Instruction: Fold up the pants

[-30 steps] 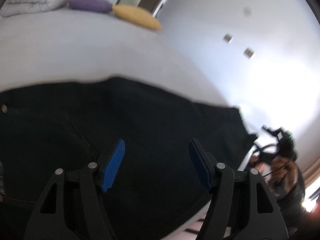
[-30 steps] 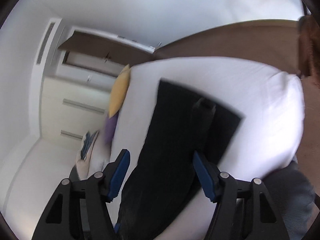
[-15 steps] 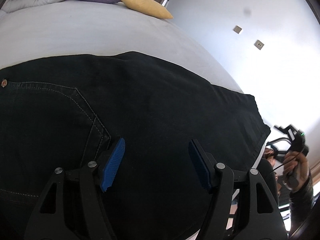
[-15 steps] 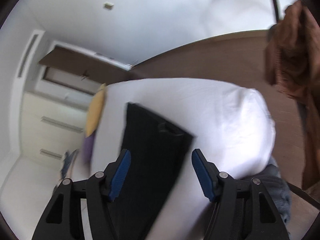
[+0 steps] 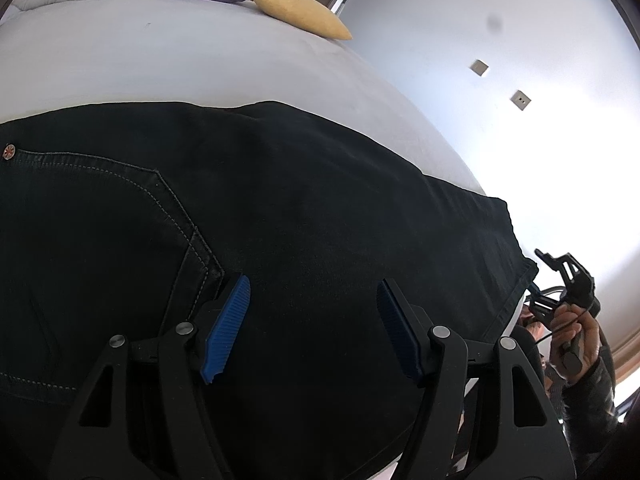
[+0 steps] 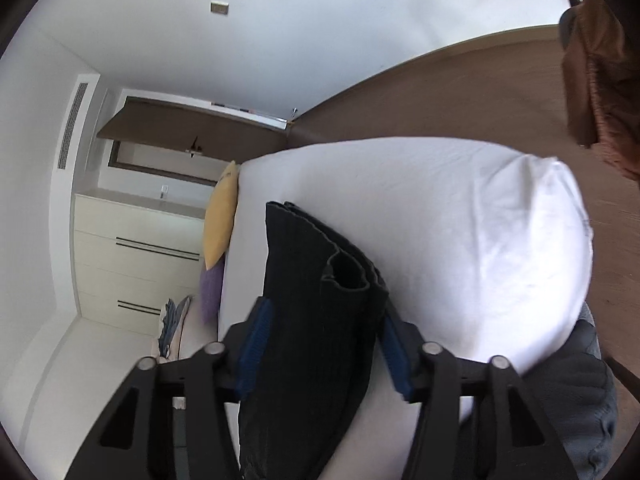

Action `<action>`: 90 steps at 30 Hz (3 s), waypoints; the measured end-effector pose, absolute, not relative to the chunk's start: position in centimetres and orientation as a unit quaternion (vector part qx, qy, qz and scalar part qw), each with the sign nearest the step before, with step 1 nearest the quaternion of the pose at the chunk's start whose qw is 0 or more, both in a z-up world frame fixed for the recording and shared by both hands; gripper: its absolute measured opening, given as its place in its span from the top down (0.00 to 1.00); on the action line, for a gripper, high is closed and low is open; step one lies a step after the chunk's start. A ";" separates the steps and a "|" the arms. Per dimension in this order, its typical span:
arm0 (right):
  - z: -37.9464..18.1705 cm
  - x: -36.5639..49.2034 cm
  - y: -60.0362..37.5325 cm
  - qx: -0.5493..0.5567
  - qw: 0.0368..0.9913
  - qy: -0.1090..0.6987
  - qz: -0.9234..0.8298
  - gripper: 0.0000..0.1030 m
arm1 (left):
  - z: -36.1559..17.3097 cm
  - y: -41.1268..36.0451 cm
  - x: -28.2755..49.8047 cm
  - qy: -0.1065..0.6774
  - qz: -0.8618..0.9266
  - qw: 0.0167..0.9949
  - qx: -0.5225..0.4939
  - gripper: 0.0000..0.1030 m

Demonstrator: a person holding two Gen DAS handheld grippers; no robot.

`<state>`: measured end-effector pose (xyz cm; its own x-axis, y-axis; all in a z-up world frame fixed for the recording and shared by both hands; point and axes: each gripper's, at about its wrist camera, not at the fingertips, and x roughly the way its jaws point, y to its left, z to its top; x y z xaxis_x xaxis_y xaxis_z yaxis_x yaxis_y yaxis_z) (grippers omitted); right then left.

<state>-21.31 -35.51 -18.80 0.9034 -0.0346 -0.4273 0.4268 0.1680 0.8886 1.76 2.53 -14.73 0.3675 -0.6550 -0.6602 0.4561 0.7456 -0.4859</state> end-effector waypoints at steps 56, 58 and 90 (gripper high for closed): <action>-9.9 -7.1 -1.3 -0.197 0.922 0.323 -0.078 0.89 | -12.9 -6.0 8.1 0.591 -0.400 0.645 -0.275 0.62; -9.9 -7.4 -1.3 -0.198 0.923 0.321 -0.075 0.89 | -13.3 -5.9 8.1 0.598 -0.400 0.641 -0.268 0.64; -12.2 -9.0 5.9 -0.324 0.897 0.296 0.048 0.89 | -8.0 3.3 8.2 0.548 -0.407 0.722 -0.109 0.94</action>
<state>-8.97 5.92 -12.25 0.8206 -0.1051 -0.5618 -0.2785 0.7848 -0.5536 8.16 3.28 -8.03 0.0678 -0.7078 -0.7032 0.4680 0.6450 -0.6041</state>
